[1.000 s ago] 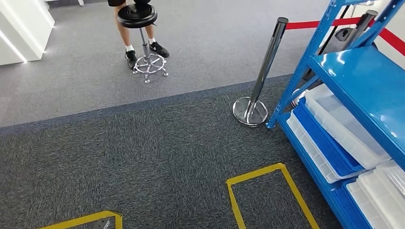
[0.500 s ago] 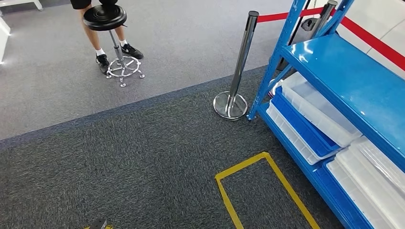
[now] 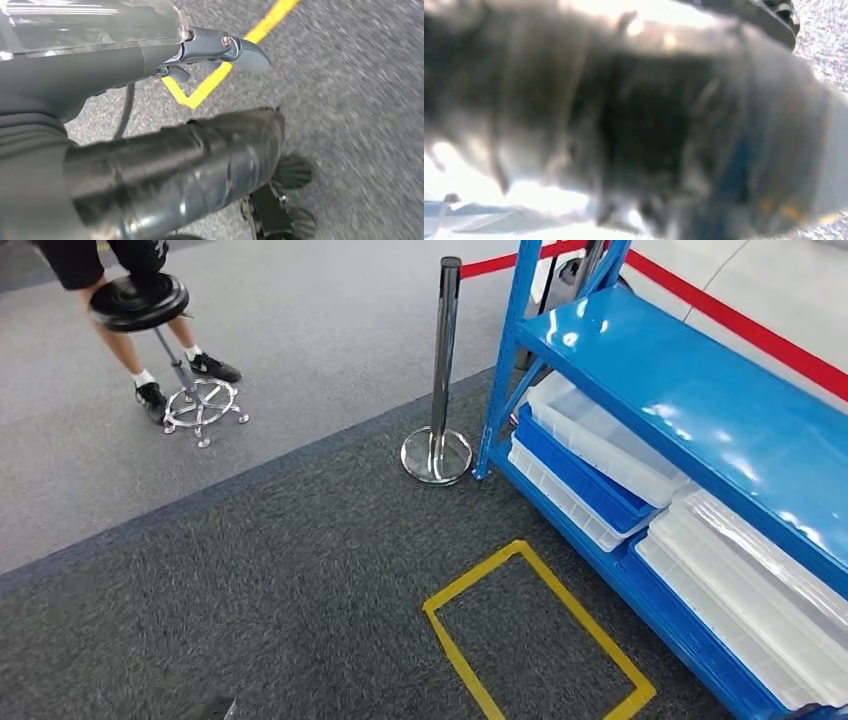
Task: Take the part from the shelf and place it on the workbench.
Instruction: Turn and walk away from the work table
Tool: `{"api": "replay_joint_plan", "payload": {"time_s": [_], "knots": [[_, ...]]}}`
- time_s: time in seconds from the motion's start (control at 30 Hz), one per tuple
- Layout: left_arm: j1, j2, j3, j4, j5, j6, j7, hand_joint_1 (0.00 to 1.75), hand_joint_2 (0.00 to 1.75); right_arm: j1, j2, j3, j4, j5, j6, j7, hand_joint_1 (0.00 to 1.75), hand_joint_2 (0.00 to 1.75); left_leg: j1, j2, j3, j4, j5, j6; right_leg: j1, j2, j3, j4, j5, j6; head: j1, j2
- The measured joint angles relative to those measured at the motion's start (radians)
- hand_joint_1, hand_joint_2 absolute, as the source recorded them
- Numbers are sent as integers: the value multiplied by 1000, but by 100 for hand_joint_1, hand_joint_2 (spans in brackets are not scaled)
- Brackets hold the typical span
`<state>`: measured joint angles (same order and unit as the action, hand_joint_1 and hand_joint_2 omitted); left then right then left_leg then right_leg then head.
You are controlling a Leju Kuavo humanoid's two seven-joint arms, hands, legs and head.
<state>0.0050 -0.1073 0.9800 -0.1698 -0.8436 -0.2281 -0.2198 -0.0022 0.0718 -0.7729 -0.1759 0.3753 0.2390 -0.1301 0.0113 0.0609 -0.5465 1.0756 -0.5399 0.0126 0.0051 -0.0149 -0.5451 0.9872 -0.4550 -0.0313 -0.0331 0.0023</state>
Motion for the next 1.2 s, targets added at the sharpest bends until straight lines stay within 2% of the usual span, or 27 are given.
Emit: {"api": "replay_joint_plan", "payload": {"time_s": [0.03,0.07,0.13,0.17,0.2,0.27,0.33,0.37,0.4,0.43,0.47,0.53,0.6,0.63,0.67,0.7,0.73,0.77,0.83,0.9,0.97,1.0,1.07,1.1,1.13,1.17,1.2], "knots": [[2,0,0,0,2,-2,4,0,0,-1,0,0,0,1,1,0,0,0,2,-29,-25,54,-31,-3,-1,10,1,-3,2,-1,-1,0],[4,0,0,0,3,-3,6,0,0,-3,-1,0,0,3,2,0,0,0,4,-45,-56,118,-62,-6,-2,21,-1,-1,3,-3,-1,0],[7,0,0,0,4,-3,9,0,0,-4,-2,0,0,8,2,1,0,0,5,-52,-103,209,-92,-11,-3,44,-5,5,1,-4,-1,0],[7,0,0,0,4,-2,9,0,0,-4,-3,0,0,10,2,2,0,0,6,-52,-110,218,-85,-13,-3,55,-7,9,0,-3,-1,0],[7,0,0,0,2,-1,9,0,0,-4,-3,0,0,12,2,3,0,0,7,-53,-102,195,-62,-14,-4,66,-8,14,-2,-1,-1,0],[5,0,0,0,-2,2,8,0,0,-4,-3,0,0,15,2,6,0,0,11,-70,-53,82,6,-17,-7,90,-12,30,-10,7,-1,0],[1,-1,0,0,-5,6,7,0,87,-4,-4,0,0,17,2,8,0,0,11,-99,-12,-11,41,-13,-8,111,-21,48,-19,19,-2,0],[0,-1,0,0,-6,9,7,0,131,-4,-4,0,0,17,2,8,0,0,10,-107,-6,-25,41,-9,-8,120,-26,53,-21,25,-2,0],[-2,-2,0,0,-7,12,7,0,175,-4,-4,0,0,17,2,8,0,0,7,-103,-6,-25,39,-3,-7,127,-31,55,-20,31,-2,0],[-3,-3,0,0,-9,16,7,0,175,-3,-5,0,0,18,2,9,0,0,8,-92,-5,-27,42,5,-8,135,-33,55,-19,36,-1,0],[-4,-4,0,0,-13,20,8,0,175,-2,-6,0,0,20,2,9,0,0,8,-81,-5,-31,44,11,-8,128,-36,58,-20,40,-1,0],[-4,-6,0,0,-21,31,10,0,87,-2,-7,0,0,24,2,9,0,0,10,-60,-2,-40,50,25,-7,83,-56,102,-49,50,3,0],[-2,-7,0,0,-25,40,12,0,0,-5,-7,1,0,28,-2,9,0,0,8,-39,-2,-43,50,33,-10,35,-110,214,-108,58,7,0],[-2,-7,0,0,-25,43,14,0,44,-6,-7,1,0,29,-4,9,0,0,8,-28,-2,-43,49,35,-12,27,-141,275,-132,61,6,0],[-2,-7,0,0,-25,44,15,0,87,-7,-7,1,0,29,-6,9,0,0,7,-16,-1,-43,47,35,-13,22,-161,315,-141,63,6,0],[-2,-7,0,0,-24,45,16,0,131,-6,-8,1,0,29,-7,9,0,0,7,-5,1,-43,45,35,-14,19,-164,319,-129,63,6,0],[-3,-7,0,0,-24,45,17,0,175,-5,-8,1,0,30,-7,9,0,0,7,5,5,-43,42,34,-15,14,-145,281,-100,61,7,0],[-4,-7,0,0,-24,45,17,0,175,-4,-8,1,0,30,-8,10,0,0,7,15,10,-43,38,31,-13,3,-111,215,-62,57,7,0],[-5,-9,0,0,-26,46,19,0,175,-6,-9,1,0,35,-14,18,0,0,5,33,19,-44,31,22,-3,-36,-49,92,-19,41,6,0],[-9,-11,-1,0,-31,48,26,0,87,-9,-11,2,-1,48,-25,33,0,0,3,52,25,-46,26,12,8,-50,-34,52,-17,29,5,0],[-16,-12,-2,0,-39,50,31,0,0,-9,-12,4,-1,65,-36,45,0,0,1,69,36,-53,22,2,6,-26,-31,41,-12,21,5,0],[-19,-13,-3,0,-45,50,29,0,0,-9,-13,6,-1,77,-42,42,0,0,2,59,41,-50,16,-3,3,-15,-24,31,-8,16,5,0],[-24,-14,-11,0,-58,47,-20,0,0,-12,-15,21,-3,117,-43,-15,0,0,5,5,17,14,-27,-11,-6,6,-12,14,0,7,2,0],[-28,-14,-17,-2,-63,43,-68,0,0,-17,-17,34,-6,142,-38,-71,0,0,8,-25,-13,78,-56,-14,-6,16,-12,12,2,4,2,0],[-35,-14,-25,-7,-67,36,-125,0,0,-25,-19,51,-12,168,-32,-137,0,0,8,-43,-51,147,-82,-16,-7,29,-14,14,3,2,1,0],[-46,-16,-32,-15,-66,26,-177,0,0,-37,-21,69,-21,190,-28,-199,0,0,9,-50,-83,198,-93,-18,-7,43,-15,16,4,1,1,0],[-61,-19,-41,-30,-60,10,-221,0,0,-51,-21,91,-36,207,-24,-251,0,0,9,-53,-100,217,-83,-19,-7,57,-16,19,3,1,2,0]]}}
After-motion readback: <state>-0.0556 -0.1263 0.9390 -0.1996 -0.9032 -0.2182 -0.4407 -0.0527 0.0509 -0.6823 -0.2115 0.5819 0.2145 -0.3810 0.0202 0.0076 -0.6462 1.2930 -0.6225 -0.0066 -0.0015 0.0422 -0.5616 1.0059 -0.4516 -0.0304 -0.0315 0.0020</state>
